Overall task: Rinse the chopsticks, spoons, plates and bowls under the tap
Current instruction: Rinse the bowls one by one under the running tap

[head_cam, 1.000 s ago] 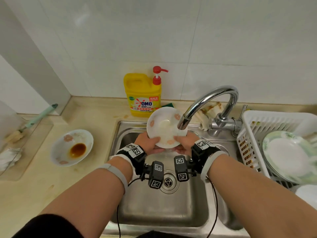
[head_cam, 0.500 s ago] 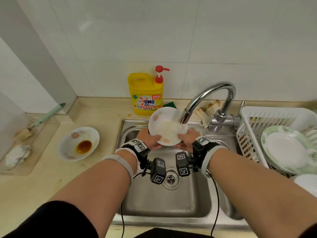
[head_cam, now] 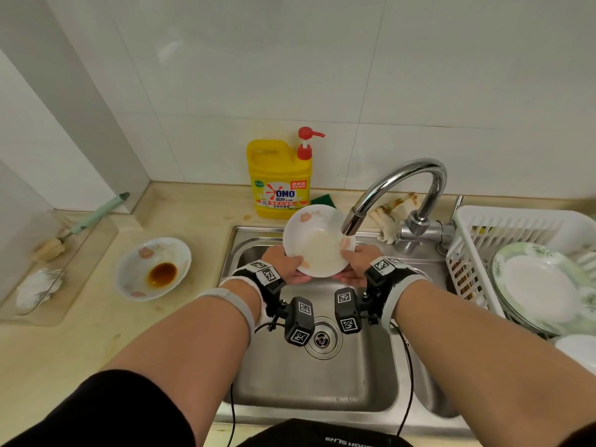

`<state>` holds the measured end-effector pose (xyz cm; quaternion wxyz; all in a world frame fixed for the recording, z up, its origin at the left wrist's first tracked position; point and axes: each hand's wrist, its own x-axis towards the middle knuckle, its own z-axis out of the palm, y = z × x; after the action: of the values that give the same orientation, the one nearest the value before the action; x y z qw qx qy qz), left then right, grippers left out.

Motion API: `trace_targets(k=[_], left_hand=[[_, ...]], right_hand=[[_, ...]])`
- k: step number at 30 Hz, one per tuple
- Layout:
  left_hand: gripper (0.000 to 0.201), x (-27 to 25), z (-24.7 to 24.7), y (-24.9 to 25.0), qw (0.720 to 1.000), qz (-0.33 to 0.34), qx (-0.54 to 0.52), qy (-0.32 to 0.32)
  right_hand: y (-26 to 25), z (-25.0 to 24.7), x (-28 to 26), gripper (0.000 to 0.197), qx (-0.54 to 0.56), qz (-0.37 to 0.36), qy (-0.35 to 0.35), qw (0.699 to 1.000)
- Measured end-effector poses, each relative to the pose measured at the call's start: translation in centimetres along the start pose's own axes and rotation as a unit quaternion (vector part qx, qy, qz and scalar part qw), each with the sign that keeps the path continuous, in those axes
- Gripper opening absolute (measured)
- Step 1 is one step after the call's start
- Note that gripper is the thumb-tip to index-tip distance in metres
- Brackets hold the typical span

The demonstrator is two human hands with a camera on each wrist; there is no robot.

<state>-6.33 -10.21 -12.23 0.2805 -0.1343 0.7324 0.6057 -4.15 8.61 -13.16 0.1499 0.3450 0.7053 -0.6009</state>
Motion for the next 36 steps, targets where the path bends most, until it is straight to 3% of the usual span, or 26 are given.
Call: trace_targets(k=[6,11,17,20,24,29,32,36], left_hand=[[0.031,0.0,0.0,0.3,0.999,0.008,0.041,-0.003],[0.032,0.3,-0.5,0.1,0.994,0.029,0.107,-0.001],[0.02,0.6,-0.8,0.0,0.983,0.059,0.174,0.017],[0.028,0.6,-0.8,0.3,0.974,0.077,0.21,0.028],[0.021,0.1,-0.9,0.9,0.956,0.088,0.275,0.046],[0.026,0.2,-0.9,1.0,0.955,0.091,0.276,0.057],[0.026,0.2,-0.9,1.1,0.954,0.095,0.28,0.057],[0.025,0.4,-1.1,1.5,0.946,0.106,0.299,0.065]], right_hand=[[-0.2,-0.3,0.9,0.052,-0.025,0.021,-0.023,0.999],[0.1,-0.5,0.2,0.044,-0.078,-0.003,-0.013,0.997],[0.0,-1.0,0.7,0.016,-0.174,-0.071,-0.004,0.982],[-0.9,-0.9,-0.3,0.03,-0.14,-0.037,-0.013,0.989],[-1.6,-0.9,-0.7,0.052,-0.122,-0.017,-0.011,0.992],[-0.3,-1.1,0.9,0.026,-0.205,-0.063,-0.018,0.976],[-0.8,-0.7,-0.4,0.008,-0.19,-0.093,-0.016,0.977],[-0.9,-0.5,-1.3,0.034,-0.083,-0.05,-0.013,0.995]])
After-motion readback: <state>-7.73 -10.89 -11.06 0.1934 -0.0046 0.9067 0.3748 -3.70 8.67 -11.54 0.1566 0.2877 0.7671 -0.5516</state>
